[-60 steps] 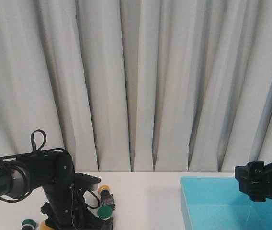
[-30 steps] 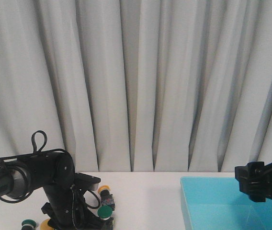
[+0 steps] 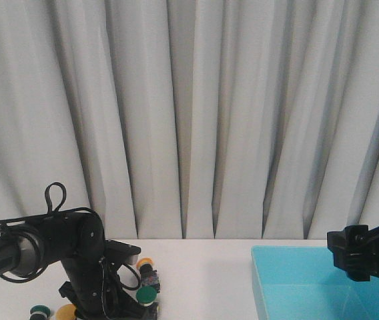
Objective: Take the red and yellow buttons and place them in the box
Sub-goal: 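Close the left gripper on the red-capped button's cap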
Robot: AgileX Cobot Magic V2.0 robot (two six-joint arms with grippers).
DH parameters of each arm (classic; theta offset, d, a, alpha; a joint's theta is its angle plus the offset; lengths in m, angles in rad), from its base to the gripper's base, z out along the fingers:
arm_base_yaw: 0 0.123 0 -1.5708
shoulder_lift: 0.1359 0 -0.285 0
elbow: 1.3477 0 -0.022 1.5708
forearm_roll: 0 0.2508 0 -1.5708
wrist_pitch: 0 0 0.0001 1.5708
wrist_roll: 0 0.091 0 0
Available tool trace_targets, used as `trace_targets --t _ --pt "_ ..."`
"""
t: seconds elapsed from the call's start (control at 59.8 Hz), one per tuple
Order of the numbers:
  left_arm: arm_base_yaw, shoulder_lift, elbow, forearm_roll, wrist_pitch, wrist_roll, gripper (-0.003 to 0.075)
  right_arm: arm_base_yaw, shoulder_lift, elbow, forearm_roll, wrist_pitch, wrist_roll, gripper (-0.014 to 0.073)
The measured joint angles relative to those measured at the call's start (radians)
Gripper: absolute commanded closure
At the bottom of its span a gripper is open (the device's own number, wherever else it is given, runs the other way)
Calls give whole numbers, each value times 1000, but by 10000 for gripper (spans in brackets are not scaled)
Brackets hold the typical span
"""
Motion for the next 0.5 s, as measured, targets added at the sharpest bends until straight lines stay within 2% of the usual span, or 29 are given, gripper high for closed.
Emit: trace_targets --t 0.301,0.502 --pt "0 -14 0 1 19 0 602 0 0 0 0 -1 -1 26" --pt "0 -113 0 -8 53 -1 602 1 -6 0 0 -40 -58 26"
